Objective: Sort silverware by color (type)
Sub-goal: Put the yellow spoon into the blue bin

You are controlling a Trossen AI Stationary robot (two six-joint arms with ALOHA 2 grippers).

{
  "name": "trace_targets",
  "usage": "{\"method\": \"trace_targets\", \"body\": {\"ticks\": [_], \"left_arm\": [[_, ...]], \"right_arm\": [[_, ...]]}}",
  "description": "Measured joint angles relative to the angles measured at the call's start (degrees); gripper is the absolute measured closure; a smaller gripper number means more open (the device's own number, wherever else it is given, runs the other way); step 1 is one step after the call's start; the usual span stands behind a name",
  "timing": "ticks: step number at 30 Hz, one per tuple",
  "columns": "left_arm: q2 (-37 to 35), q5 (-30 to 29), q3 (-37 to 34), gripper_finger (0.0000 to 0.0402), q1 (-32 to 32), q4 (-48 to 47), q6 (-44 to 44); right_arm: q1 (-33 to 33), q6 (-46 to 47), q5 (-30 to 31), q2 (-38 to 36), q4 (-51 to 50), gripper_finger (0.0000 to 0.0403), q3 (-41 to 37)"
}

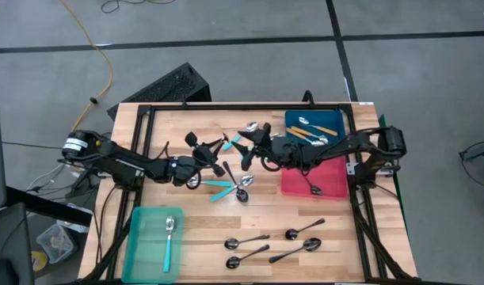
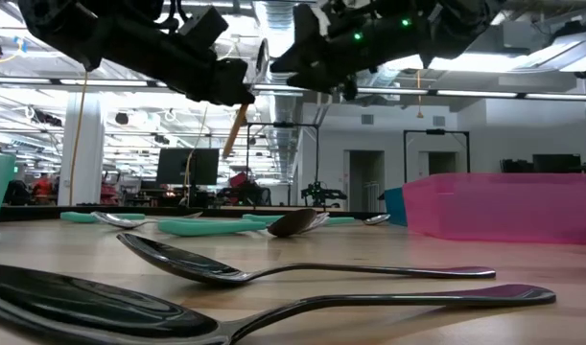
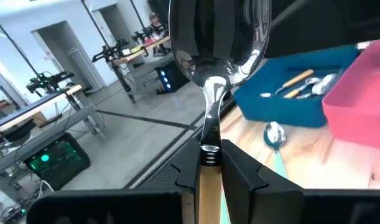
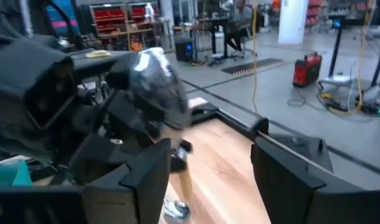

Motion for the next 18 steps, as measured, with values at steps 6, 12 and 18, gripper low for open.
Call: {"method": "trace_targets", "body": {"ticks": [6,12,18], "left_arm": [[-0.2,-0.86,0.01,0.0377,0.0,0.64,0.88],[-0.22,-1.01,0.03,0.0377,0.0,0.65,0.81],[-0.22,-1.56,0.03,0.0377,0.0,0.28,0.7]], "right_arm": [[1.73,-7.01,0.01,4.19,-0.9,0.0124,5.04],[2.14,-9.51,1.36,6.26,-2.55,0.0101,9.75],[2.24,-10.9,3.89,6.15,-5.82,0.01,11.57]]}}
